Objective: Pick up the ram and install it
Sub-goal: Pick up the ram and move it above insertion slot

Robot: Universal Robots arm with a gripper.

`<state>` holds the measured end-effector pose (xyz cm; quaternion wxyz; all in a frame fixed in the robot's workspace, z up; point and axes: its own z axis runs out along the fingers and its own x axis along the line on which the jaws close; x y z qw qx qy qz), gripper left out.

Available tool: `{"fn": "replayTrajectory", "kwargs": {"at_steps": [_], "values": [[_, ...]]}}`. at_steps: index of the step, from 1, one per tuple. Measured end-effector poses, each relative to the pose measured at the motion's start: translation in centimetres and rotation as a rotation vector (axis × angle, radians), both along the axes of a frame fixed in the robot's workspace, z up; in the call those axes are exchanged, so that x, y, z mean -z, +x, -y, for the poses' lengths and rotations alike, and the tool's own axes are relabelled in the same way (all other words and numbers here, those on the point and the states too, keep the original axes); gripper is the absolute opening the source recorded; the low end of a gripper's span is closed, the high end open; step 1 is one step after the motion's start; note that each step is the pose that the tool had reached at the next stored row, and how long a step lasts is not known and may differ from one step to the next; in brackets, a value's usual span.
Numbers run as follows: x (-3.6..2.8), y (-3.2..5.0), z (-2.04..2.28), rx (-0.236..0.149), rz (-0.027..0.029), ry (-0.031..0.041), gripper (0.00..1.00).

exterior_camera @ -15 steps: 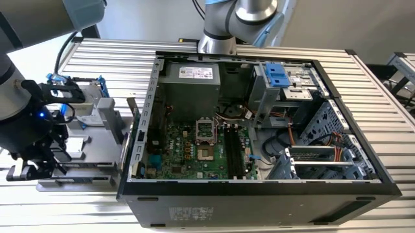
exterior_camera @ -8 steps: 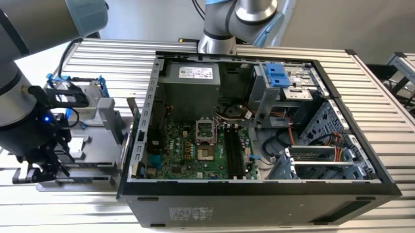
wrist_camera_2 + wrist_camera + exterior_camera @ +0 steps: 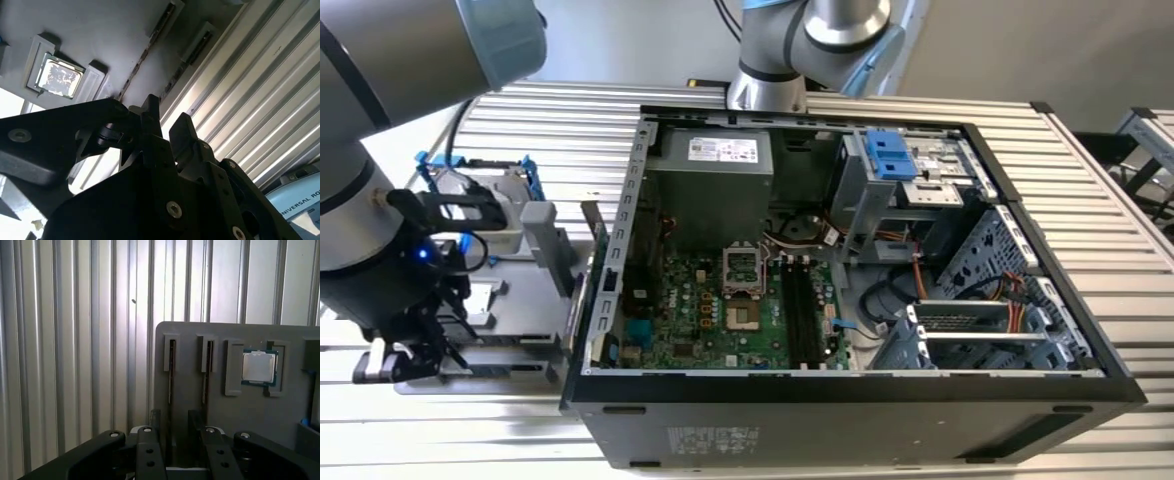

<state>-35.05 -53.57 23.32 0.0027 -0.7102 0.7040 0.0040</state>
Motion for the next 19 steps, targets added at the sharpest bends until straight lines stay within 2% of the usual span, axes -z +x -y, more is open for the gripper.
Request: {"fn": "replayTrajectory", "kwargs": {"at_steps": [19], "values": [[2.82,0.15,0.00,0.009,-0.0011,0.0000,1.00]]}}
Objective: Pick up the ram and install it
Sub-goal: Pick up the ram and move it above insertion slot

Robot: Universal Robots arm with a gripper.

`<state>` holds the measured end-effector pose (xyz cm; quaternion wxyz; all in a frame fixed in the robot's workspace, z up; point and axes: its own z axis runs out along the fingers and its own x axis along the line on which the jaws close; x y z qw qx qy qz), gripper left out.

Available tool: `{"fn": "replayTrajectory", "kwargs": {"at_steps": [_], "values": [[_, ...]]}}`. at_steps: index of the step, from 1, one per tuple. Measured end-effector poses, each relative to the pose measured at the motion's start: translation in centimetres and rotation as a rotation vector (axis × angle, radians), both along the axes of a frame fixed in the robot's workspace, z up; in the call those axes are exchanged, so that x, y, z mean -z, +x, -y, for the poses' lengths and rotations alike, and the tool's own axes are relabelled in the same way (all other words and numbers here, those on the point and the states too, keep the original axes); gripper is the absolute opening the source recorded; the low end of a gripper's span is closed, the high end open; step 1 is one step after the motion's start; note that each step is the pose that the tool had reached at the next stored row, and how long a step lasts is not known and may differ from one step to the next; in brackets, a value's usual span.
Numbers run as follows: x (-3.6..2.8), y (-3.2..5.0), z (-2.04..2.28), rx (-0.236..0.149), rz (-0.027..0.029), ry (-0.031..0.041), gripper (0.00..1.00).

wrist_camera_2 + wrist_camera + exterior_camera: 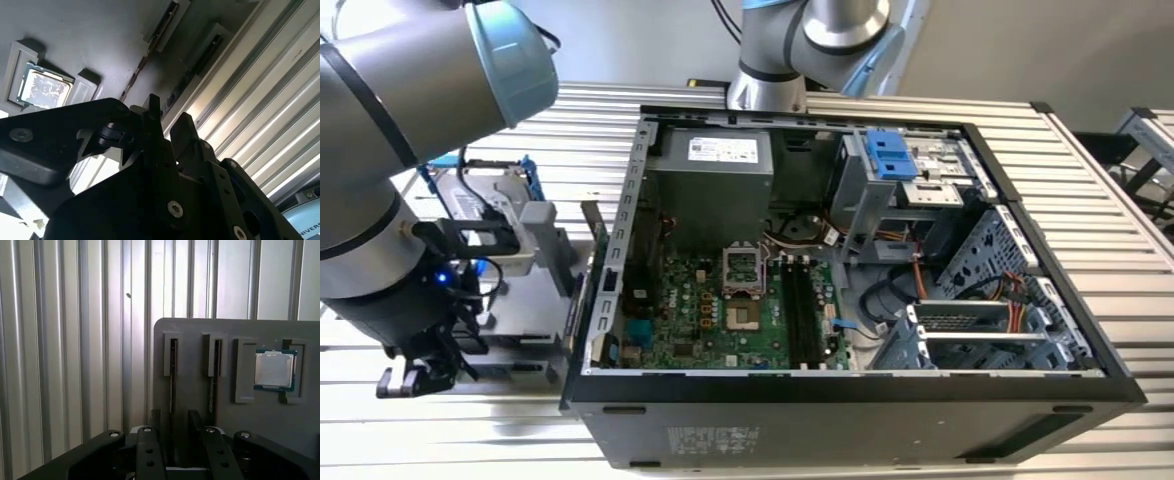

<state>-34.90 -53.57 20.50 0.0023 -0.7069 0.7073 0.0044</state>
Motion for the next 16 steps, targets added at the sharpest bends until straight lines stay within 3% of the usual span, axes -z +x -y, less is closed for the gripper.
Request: {"fn": "replayTrajectory", "kwargs": {"at_steps": [8,16], "values": [[0.52,0.31,-0.06,0.002,0.0000,0.0000,1.00],[0.85,0.36,-0.44,0.006,0.0000,0.0000,1.00]]}}
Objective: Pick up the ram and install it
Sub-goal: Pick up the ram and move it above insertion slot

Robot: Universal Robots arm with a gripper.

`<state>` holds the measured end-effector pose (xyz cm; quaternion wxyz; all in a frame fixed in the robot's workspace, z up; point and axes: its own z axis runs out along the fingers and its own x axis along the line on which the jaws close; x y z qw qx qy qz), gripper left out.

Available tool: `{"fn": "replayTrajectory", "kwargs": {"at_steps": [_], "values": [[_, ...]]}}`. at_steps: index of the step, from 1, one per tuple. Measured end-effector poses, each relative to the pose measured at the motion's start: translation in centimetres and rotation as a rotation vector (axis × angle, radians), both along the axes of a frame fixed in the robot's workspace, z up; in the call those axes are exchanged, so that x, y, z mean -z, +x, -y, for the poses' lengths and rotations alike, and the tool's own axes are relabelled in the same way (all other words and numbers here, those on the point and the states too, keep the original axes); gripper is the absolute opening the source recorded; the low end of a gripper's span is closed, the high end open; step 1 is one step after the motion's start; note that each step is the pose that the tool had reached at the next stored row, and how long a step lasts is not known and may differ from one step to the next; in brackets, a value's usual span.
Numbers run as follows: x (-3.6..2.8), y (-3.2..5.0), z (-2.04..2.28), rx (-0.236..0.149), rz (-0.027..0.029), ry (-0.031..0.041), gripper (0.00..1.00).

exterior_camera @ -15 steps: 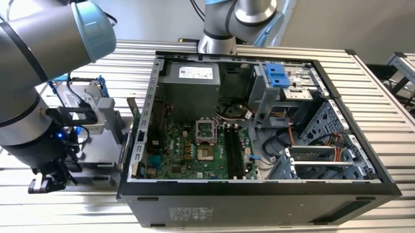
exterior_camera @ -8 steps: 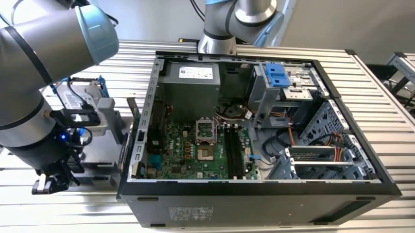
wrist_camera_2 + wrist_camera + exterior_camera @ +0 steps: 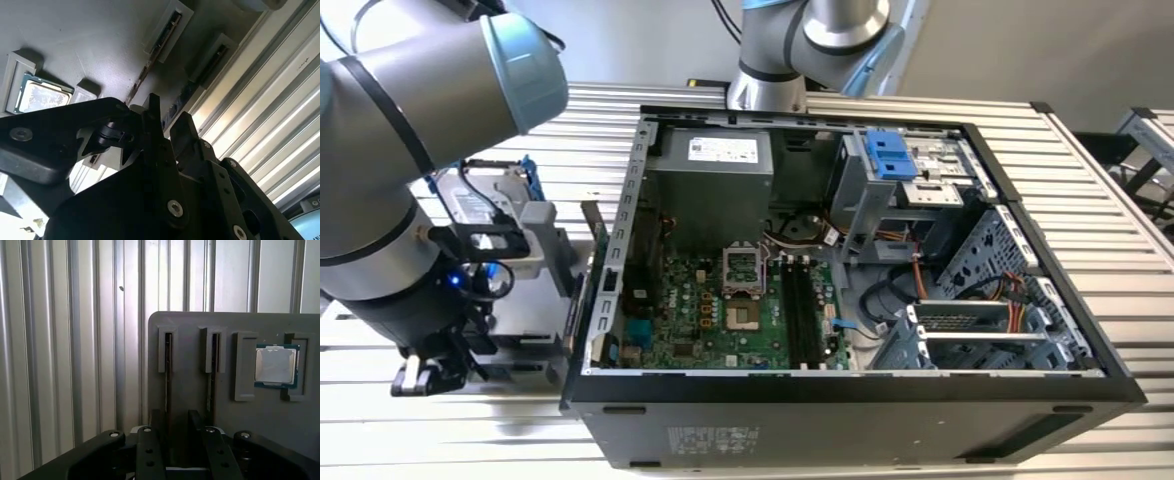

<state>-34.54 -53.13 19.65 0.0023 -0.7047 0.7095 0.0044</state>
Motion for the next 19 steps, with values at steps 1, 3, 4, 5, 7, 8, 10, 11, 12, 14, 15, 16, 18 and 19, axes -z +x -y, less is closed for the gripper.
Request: {"fn": "replayTrajectory", "kwargs": {"at_steps": [1,3,4,5,7,8,10,11,12,14,15,16,18,19], "values": [[0.04,-0.01,0.00,0.000,-0.0001,-0.0001,1.00],[0.08,0.00,0.00,0.000,-0.0002,-0.0002,1.00],[0.10,0.00,-0.01,0.000,-0.0001,-0.0001,1.00],[0.10,-0.01,-0.01,0.000,-0.0002,-0.0002,1.00],[0.12,0.00,-0.02,0.000,0.0000,0.0000,1.00],[0.12,0.00,-0.02,0.000,0.0000,0.0000,1.00],[0.13,0.00,-0.04,0.000,0.0001,0.0001,1.00],[0.13,0.00,-0.04,0.000,0.0001,0.0001,1.00],[0.12,-0.01,-0.04,0.000,0.0000,0.0000,1.00],[0.12,0.00,-0.05,0.000,-0.0001,-0.0001,0.00],[0.12,0.00,-0.06,0.000,0.0000,0.0000,0.00],[0.12,0.00,-0.06,0.000,0.0000,0.0001,0.00],[0.12,0.00,-0.07,0.000,0.0000,0.0000,0.00],[0.12,0.00,-0.07,0.000,-0.0001,0.0000,0.00]]}}
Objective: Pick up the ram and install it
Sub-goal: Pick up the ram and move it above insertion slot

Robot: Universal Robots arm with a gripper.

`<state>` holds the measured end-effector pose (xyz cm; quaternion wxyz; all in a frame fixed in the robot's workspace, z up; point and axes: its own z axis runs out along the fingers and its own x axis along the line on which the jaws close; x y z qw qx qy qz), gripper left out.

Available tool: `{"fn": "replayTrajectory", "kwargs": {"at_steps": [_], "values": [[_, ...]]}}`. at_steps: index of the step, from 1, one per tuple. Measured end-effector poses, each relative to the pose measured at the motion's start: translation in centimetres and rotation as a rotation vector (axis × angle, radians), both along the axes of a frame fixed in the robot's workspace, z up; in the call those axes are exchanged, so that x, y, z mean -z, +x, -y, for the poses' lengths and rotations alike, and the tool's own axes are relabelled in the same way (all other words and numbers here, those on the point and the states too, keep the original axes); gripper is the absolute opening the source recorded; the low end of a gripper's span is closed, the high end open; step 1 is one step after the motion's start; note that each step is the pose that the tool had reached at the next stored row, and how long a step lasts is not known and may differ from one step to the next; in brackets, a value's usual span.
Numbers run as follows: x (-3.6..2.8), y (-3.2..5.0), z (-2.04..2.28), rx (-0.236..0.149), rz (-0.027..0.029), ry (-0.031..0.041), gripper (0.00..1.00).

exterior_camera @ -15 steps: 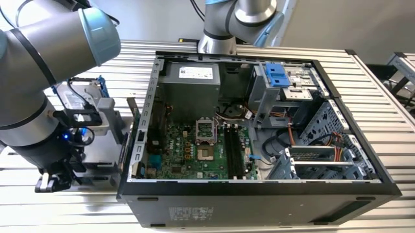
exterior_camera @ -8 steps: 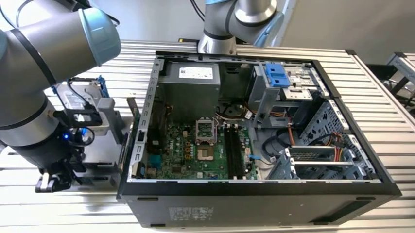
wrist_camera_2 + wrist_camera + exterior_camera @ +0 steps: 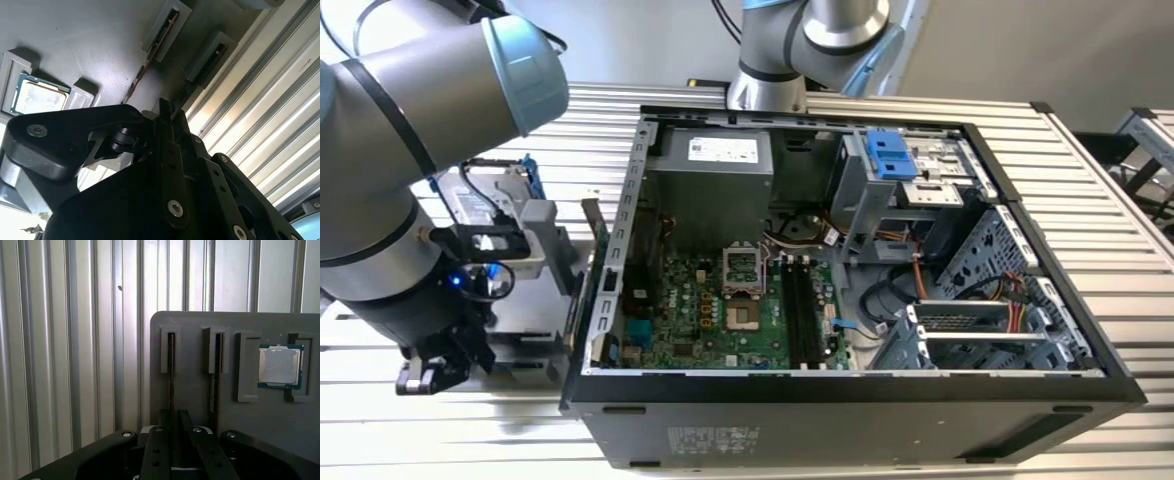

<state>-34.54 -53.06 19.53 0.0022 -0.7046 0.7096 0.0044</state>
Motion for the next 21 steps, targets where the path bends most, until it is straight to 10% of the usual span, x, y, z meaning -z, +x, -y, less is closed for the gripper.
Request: {"fn": "replayTrajectory", "kwargs": {"at_steps": [15,21], "values": [[-0.06,0.00,-0.06,0.000,-0.0003,-0.0002,0.00],[-2.61,0.00,-0.08,0.002,0.0000,0.0001,0.00]]}}
